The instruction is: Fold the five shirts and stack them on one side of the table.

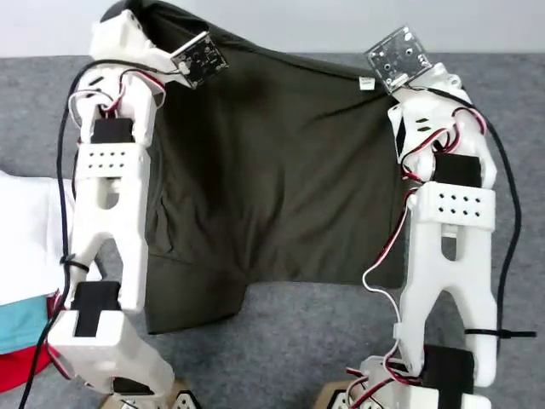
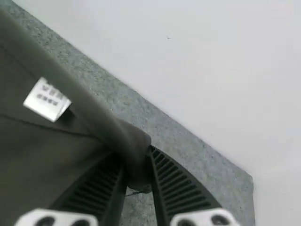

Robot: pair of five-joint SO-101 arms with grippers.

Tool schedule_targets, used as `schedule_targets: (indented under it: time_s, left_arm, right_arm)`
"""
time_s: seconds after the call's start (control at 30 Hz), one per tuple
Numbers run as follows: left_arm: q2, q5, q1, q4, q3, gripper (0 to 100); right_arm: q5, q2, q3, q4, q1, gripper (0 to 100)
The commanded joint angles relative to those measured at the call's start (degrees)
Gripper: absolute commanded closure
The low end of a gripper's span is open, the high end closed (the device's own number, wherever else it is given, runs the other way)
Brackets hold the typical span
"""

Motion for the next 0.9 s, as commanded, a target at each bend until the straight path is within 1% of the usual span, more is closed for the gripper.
schedule_targets:
  time_s: [0.0,0.07,0.17,0.27,0.33,0.43,0.53,0.63,0.8,0.87]
  left_arm:
    - [-0.09,0.35,0.09,-1.49,-2.95,100]
    - [-0.09,0.35,-0.35,1.32,-2.95,100]
    - [-0.62,0.26,-1.32,10.11,-3.21,100]
    - [-3.25,0.26,-2.46,21.1,-2.86,100]
    - [-5.19,0.26,-2.73,30.59,-2.86,100]
    - [-7.65,0.26,-2.9,43.25,-2.86,100]
    - [-9.58,0.35,-2.9,52.57,-2.86,100]
    - [-10.81,0.35,-2.99,56.88,-2.95,100]
    - [-12.04,0.44,-3.87,58.02,-3.21,100]
    - [-13.1,0.26,-3.87,62.07,-3.21,100]
  right_arm:
    - [0.44,-0.48,-3.34,-0.48,1.36,98.9]
    - [0.53,-0.48,-2.64,0.57,1.36,98.9]
    - [0.53,-0.48,-1.58,5.32,1.36,98.9]
    - [0.53,-0.57,-0.88,11.38,1.36,98.9]
    - [0.53,-0.57,-0.09,14.55,1.36,98.9]
    - [0.53,-0.66,1.14,17.27,1.36,98.9]
    - [0.53,-0.75,1.58,19.12,1.19,98.9]
    - [0.44,-0.57,1.58,19.74,0.75,98.9]
    - [0.44,-1.19,1.41,20.62,-0.04,98.9]
    - [0.44,-1.19,1.14,22.99,-0.04,98.9]
